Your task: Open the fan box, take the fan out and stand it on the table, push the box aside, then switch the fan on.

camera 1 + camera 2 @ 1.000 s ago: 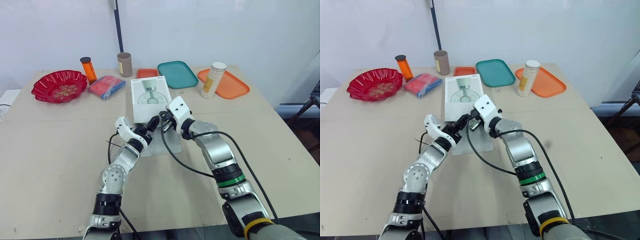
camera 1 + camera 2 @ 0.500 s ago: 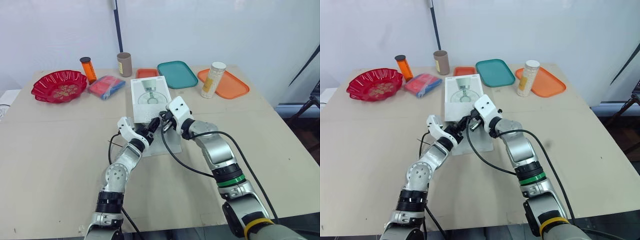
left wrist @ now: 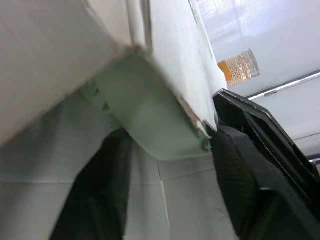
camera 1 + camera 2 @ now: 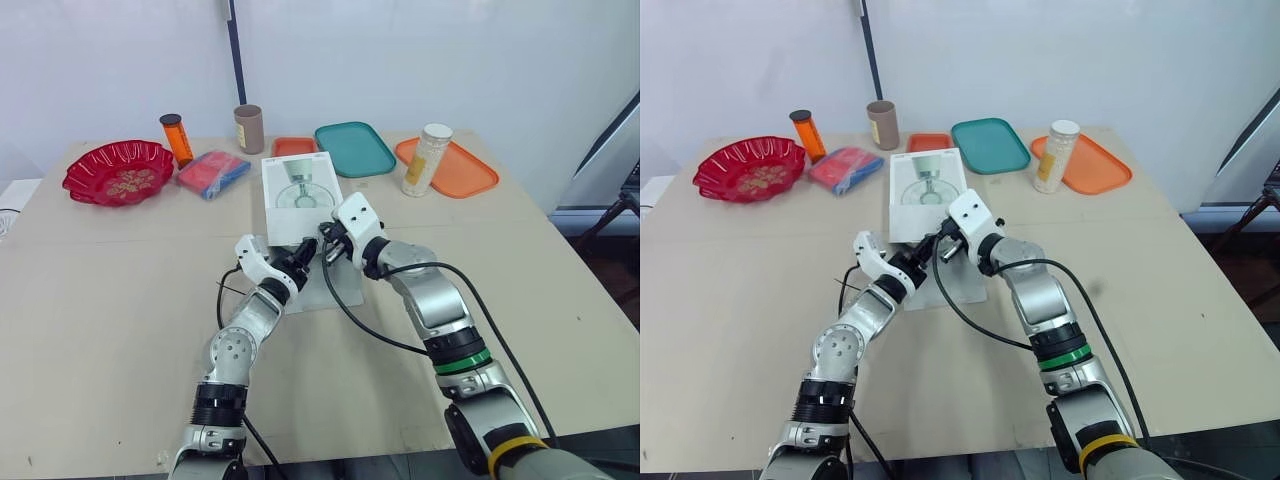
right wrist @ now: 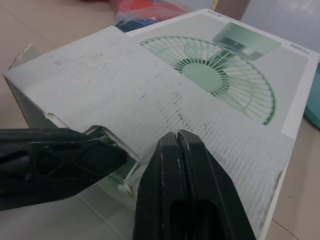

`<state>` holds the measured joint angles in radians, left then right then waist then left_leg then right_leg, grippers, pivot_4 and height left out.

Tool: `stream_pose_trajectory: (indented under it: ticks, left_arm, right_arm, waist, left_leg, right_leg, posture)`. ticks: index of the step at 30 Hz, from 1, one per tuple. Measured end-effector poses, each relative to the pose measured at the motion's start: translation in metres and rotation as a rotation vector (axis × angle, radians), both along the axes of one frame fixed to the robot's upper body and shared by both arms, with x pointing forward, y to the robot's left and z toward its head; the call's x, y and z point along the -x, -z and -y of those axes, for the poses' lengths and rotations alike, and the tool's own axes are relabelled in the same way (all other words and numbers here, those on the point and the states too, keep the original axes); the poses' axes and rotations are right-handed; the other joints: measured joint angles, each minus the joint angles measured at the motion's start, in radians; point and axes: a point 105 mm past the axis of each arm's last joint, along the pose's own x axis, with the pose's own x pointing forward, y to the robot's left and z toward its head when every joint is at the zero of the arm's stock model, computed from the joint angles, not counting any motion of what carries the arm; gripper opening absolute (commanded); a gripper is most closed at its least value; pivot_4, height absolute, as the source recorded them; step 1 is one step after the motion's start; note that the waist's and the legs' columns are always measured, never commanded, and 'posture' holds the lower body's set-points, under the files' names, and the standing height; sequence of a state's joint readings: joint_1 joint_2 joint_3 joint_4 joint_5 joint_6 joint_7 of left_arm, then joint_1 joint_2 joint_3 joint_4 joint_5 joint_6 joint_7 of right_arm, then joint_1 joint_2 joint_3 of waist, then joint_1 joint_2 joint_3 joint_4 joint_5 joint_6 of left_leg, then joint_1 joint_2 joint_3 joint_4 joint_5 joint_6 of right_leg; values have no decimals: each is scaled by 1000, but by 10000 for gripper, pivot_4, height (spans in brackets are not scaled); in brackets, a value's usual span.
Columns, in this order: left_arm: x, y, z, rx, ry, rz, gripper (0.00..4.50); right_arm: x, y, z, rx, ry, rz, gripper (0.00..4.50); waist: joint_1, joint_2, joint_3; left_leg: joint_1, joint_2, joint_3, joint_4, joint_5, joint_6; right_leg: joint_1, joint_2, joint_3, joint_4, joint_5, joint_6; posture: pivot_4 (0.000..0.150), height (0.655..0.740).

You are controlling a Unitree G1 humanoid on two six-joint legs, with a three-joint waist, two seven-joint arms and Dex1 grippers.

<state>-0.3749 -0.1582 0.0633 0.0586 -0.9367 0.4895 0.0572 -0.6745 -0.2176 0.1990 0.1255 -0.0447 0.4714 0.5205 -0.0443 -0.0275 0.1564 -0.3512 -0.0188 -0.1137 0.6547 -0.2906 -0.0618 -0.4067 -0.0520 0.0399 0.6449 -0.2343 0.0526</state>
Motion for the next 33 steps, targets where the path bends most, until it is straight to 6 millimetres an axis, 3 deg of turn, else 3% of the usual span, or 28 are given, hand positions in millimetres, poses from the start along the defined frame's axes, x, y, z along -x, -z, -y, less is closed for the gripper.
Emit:
stream_pose_trajectory:
  ticks: [9, 10, 12, 25, 33]
  left_arm:
    - [1, 1, 1, 3, 9, -5, 23411]
    - [1, 0, 1, 4, 9, -4, 18641]
    - [1, 0, 1, 15, 11, -4, 15005]
    - [6, -4, -6, 45, 11, -39, 14800]
    - [32, 1, -18, 39, 37, -76, 14800]
  right_arm:
    - [0, 0, 0, 1, 1, -2, 0]
    - [0, 0, 0, 1, 1, -2, 0]
    - [0, 0, 0, 1, 2, -1, 0]
    - [3, -1, -3, 4, -11, 2, 0]
    - [7, 0, -10, 14, -33, -4, 0]
  waist:
    - [0, 0, 0]
    - [0, 0, 0]
    - [0, 0, 0]
    - [-2, 0, 0]
    - [-5, 0, 0]
  left_leg:
    - [0, 0, 0, 0, 0, 0]
    - [0, 0, 0, 0, 0, 0]
    - [0, 0, 0, 0, 0, 0]
    - [-1, 0, 0, 0, 0, 0]
    - [0, 1, 0, -1, 0, 0]
  right_leg:
    - [0, 0, 0, 0, 0, 0]
    - [0, 0, 0, 0, 0, 0]
    - [0, 0, 0, 0, 0, 0]
    - [-1, 0, 0, 0, 0, 0]
    - [-1, 1, 1, 0, 0, 0]
  posture:
    - [1500, 7400]
    - [1500, 7400]
    - [1500, 7400]
    - [1500, 7400]
    - [1500, 7400]
